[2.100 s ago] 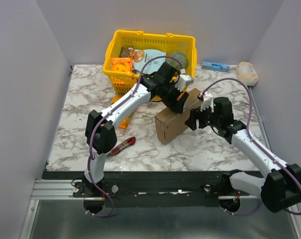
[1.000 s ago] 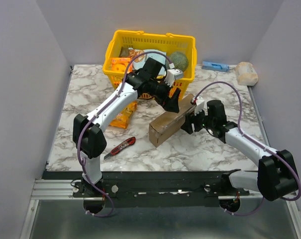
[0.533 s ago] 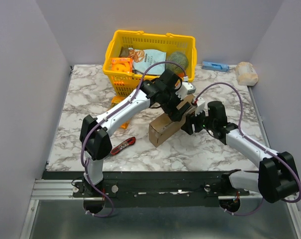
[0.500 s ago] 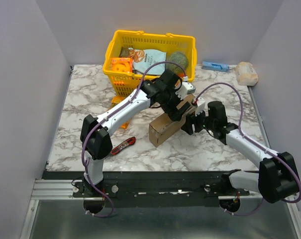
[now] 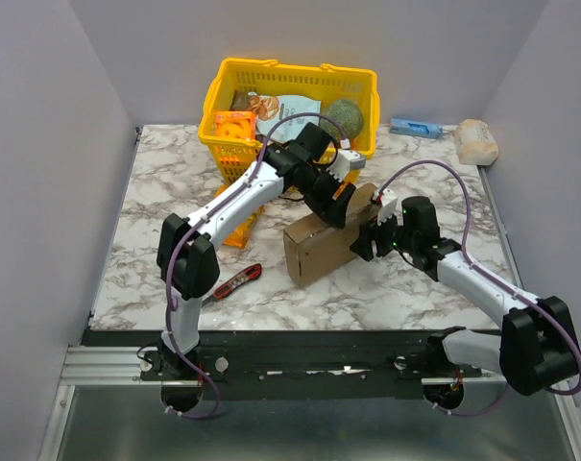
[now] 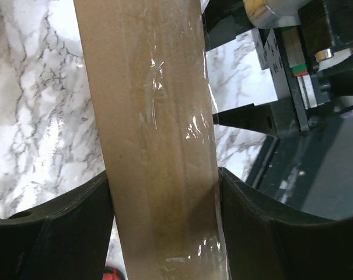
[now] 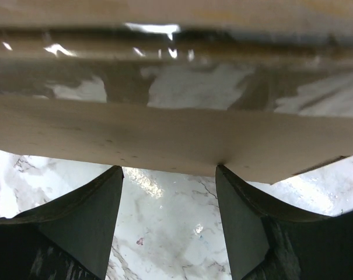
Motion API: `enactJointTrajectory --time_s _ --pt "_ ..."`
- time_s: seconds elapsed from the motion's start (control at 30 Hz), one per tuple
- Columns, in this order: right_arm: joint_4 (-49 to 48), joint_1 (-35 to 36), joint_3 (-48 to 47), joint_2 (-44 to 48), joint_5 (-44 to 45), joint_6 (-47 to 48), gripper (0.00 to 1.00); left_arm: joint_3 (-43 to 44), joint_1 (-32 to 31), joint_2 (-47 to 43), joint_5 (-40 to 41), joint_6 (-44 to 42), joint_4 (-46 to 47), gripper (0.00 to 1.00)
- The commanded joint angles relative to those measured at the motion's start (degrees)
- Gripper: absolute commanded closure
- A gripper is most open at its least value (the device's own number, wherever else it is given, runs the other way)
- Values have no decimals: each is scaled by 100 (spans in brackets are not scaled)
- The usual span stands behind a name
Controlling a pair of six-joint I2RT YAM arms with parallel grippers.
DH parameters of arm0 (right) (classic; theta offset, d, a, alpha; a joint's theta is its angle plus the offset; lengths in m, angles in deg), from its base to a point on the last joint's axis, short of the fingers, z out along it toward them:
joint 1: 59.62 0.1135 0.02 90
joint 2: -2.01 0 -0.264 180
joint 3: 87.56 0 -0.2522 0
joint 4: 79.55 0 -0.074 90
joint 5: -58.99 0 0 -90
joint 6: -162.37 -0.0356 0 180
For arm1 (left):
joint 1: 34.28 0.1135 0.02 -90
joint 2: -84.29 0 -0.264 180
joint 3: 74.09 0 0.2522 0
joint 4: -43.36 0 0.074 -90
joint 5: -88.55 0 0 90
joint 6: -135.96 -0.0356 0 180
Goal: Unpack the express box
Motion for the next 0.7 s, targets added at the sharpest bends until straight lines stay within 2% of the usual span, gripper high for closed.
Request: enactJointTrajectory --time_s 0.0,0.13,0.23,0.5,0.67 --pt "-165 29 35 20 -75 -26 28 157 435 8 -2111 494 183 33" --pt "-130 20 -53 -95 -101 -17 28 -204 673 8 -3255 1102 659 33" --pt "-95 29 -132 -191 -110 1 28 -222 718 17 -3502 1058 676 33" --pt "-138 283 -360 -411 -172 281 29 -301 753 113 -3653 1314 931 32" --pt "-165 617 -475 -525 -154 510 29 -257 762 131 -3495 1261 879 36"
